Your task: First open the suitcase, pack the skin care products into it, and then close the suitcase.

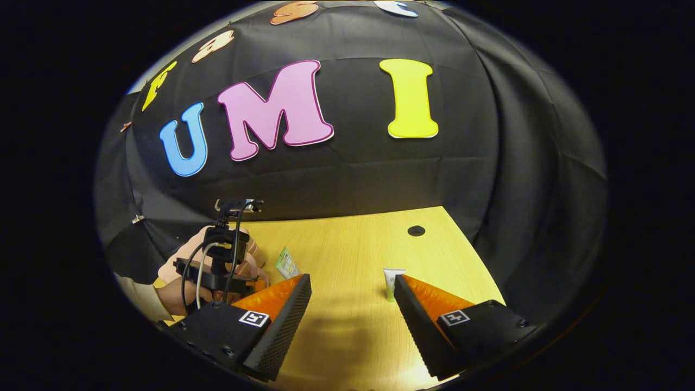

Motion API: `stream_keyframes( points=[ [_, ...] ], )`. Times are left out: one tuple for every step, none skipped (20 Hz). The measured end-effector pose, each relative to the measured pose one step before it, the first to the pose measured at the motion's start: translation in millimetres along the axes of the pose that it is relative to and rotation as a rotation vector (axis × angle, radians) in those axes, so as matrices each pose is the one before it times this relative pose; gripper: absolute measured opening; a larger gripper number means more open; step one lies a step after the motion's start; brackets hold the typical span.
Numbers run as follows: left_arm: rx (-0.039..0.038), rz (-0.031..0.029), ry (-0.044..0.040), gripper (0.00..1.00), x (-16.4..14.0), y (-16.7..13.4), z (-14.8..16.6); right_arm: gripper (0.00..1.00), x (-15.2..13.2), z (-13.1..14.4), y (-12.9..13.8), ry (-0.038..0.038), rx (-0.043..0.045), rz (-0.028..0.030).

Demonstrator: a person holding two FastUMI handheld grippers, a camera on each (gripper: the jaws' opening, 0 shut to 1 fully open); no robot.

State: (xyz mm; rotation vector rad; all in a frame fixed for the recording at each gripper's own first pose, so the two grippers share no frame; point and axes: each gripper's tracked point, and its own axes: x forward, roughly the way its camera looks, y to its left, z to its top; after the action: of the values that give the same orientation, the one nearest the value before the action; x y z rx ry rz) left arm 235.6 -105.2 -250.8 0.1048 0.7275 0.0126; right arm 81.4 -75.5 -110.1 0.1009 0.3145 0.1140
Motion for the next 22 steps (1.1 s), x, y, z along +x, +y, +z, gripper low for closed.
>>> stream_keyframes(
  points=[
    [0.00848, -0.01741, -0.00707, 0.16, -3.51, -1.55, 2.15, 0.98, -0.57, -0.61, 0.13, -0.00243, 0.00094, 0.00267],
    [0.00115, -0.01198, -0.00955, 0.14, -4.16, -1.43, 4.96, 0.98, 0.51, 0.05, 0.57, -0.00215, 0.00001, 0.00247],
    [-0.00380, -0.00895, -0.01201, 0.13, -6.12, -1.75, 6.16, 0.98, 0.01, -0.24, 0.74, -0.00197, 0.00082, 0.00190],
    [-0.00406, -0.01033, -0.01042, 0.12, -8.83, -1.52, 7.71, 0.98, 0.73, 0.21, 0.69, -0.00219, 0.00323, 0.00271],
    [-0.00553, -0.00420, -0.01759, 0.11, -10.24, 1.20, 9.23, 0.98, 0.85, 0.77, 0.93, -0.00427, 0.00435, 0.00298],
    [-0.01195, -0.00809, -0.02211, 0.11, -11.52, 1.79, 10.88, 0.98, 0.04, 1.54, 1.87, -0.00424, 0.00332, 0.00350],
    [-0.01990, -0.01599, -0.02217, 0.11, -12.97, 0.38, 11.79, 0.98, -0.04, 0.43, 1.76, -0.00396, 0.00112, 0.00366],
    [-0.01277, -0.00903, -0.02660, 0.11, -15.24, 4.58, 17.04, 0.98, 0.77, 1.13, 1.51, -0.00601, -0.00091, 0.00305],
    [0.00245, 0.00159, -0.02777, 0.11, -19.24, 11.38, 16.76, 0.98, 0.21, 0.19, 2.75, -0.00424, -0.00250, 0.00251],
    [0.00402, 0.00622, -0.02680, 0.11, -16.50, 11.93, 17.10, 0.97, 1.14, 0.28, 3.02, -0.00044, -0.00359, 0.00373],
    [-0.00402, 0.00401, -0.02276, 0.11, -15.62, 13.84, 16.41, 0.97, -0.57, -0.67, 3.85, 0.00219, -0.00369, 0.00305],
    [-0.01560, 0.00098, -0.01977, 0.11, -15.48, 16.53, 18.20, 0.98, -0.31, -1.21, 4.54, 0.00200, -0.00124, 0.00152],
    [-0.02020, -0.00164, -0.01855, 0.11, -16.43, 18.75, 17.13, 0.97, -0.58, 0.30, 3.61, 0.00039, -0.00032, 0.00024],
    [-0.01871, 0.00101, -0.01826, 0.11, -13.11, 19.64, 14.91, 0.97, -1.36, 1.33, 5.06, -0.00249, -0.00049, -0.00005],
    [-0.01542, 0.00493, -0.01893, 0.11, -10.96, 21.74, 9.30, 0.97, -0.96, 1.14, 5.05, -0.00637, -0.00467, -0.00200],
    [-0.01066, 0.01425, -0.01715, 0.11, -11.47, 26.01, 10.76, 0.98, -0.82, 2.28, 4.26, -0.00741, -0.00846, -0.00666],
    [-0.00042, 0.02240, -0.01834, 0.11, -10.21, 28.39, 9.30, 0.97, -1.99, 2.08, 4.82, -0.00787, -0.00845, -0.00753],
    [0.01301, 0.03918, -0.01788, 0.11, -10.81, 36.56, 9.54, 0.98, -1.23, 2.53, 3.61, -0.00781, -0.00445, -0.01063],
    [0.02976, 0.06135, -0.02029, 0.11, -7.19, 39.01, 5.69, 0.98, -1.93, 1.44, 5.18, -0.00435, 0.00298, -0.00649],
    [0.03536, 0.07669, -0.01274, 0.11, -4.22, 43.59, 2.47, 0.98, -1.49, 0.25, 6.27, 0.00019, 0.00511, -0.00190],
    [0.02359, 0.05469, -0.00632, 0.11, 2.08, 36.27, -1.72, 0.98, -1.56, -2.19, 7.75, 0.00384, -0.00127, -0.00161],
    [0.00314, 0.03097, -0.00006, 0.10, 5.58, 31.08, -5.26, 0.97, -1.90, -3.45, 7.54, 0.00592, -0.00928, -0.00140]
  ],
)
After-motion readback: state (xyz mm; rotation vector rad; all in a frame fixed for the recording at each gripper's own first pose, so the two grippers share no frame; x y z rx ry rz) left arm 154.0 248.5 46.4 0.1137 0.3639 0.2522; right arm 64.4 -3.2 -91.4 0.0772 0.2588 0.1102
